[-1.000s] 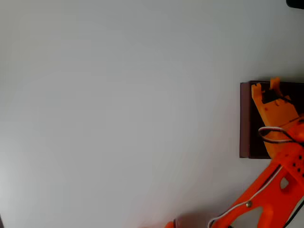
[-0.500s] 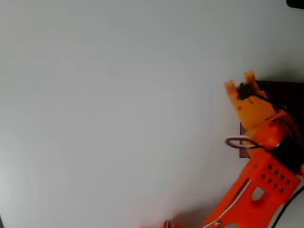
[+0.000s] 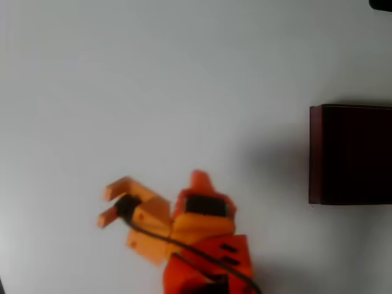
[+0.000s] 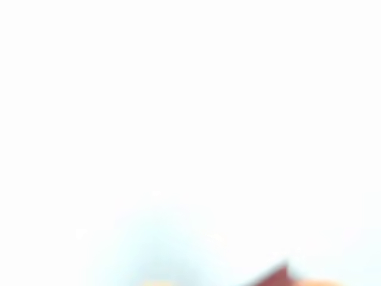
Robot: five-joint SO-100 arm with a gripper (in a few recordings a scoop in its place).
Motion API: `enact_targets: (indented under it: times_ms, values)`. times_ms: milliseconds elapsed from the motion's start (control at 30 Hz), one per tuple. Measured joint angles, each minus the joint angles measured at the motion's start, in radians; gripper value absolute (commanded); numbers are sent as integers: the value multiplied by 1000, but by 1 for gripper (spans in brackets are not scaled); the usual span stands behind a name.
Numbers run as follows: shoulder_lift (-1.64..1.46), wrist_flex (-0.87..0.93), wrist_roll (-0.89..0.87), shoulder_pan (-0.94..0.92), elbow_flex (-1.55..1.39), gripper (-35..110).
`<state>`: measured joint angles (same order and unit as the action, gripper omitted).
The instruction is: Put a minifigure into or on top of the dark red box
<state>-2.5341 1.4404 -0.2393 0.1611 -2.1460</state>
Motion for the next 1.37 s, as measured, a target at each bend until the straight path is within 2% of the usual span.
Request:
enact_targets:
  times_ms: [200,467,733,1000,1367]
  values:
    - [-67,-80,15,305,-178,0]
    - [-92,-149,80,515,-393,0]
    - [-75,-207,183,687,-456,0]
    - [91,-371,278,692,-522,0]
    - [-80,-399,302,649,-663,0]
